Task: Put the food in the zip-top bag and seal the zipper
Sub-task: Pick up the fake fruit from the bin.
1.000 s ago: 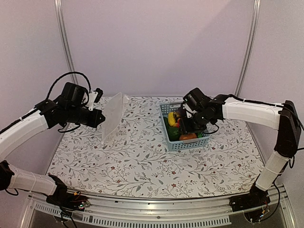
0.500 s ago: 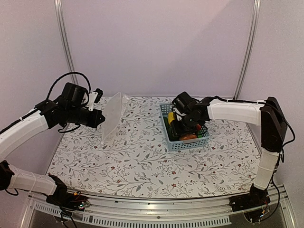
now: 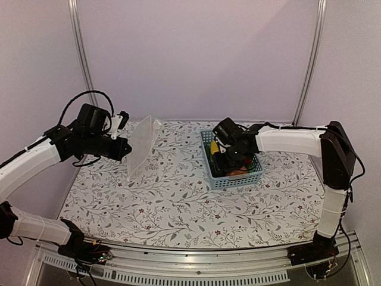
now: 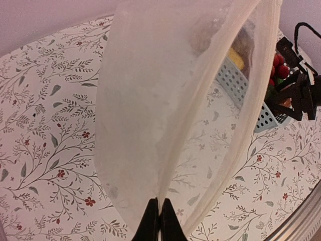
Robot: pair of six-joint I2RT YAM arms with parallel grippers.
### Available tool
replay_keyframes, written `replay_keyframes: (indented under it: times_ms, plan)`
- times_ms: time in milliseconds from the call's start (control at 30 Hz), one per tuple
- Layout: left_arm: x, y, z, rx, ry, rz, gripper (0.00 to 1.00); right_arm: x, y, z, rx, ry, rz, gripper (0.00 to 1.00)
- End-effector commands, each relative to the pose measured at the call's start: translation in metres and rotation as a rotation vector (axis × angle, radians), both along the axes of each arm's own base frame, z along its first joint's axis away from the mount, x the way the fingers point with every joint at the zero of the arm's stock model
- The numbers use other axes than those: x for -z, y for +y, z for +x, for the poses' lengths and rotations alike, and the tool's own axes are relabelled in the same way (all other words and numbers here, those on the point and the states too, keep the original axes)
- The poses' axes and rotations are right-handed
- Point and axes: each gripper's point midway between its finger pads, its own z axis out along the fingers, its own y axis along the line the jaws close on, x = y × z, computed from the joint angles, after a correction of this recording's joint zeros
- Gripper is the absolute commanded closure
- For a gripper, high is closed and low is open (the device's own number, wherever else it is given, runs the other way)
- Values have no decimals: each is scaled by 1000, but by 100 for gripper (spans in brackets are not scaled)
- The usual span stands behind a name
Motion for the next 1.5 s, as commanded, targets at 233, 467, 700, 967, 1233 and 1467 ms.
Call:
replay_keyframes:
  times_ms: [233,467,700,967,1233,1467]
  plan:
    - [6,2,-4,-1,16,9,100,17,2,4,21,16,-25,43]
    - [6,2,-4,1,17,9,100,18,2,6,31,10,-28,47]
    - [7,2,-5,2,20,10,100,5,0,8,37,-20,-19,51]
    - [7,1,-4,4,21,11,100,-3,-2,7,41,-34,-11,52]
    - [8,1,-4,4,24,10,100,-35,-13,5,68,-102,25,53]
    - [7,-12,-9,60,43,-38,100,-76,-28,-8,89,-169,85,53]
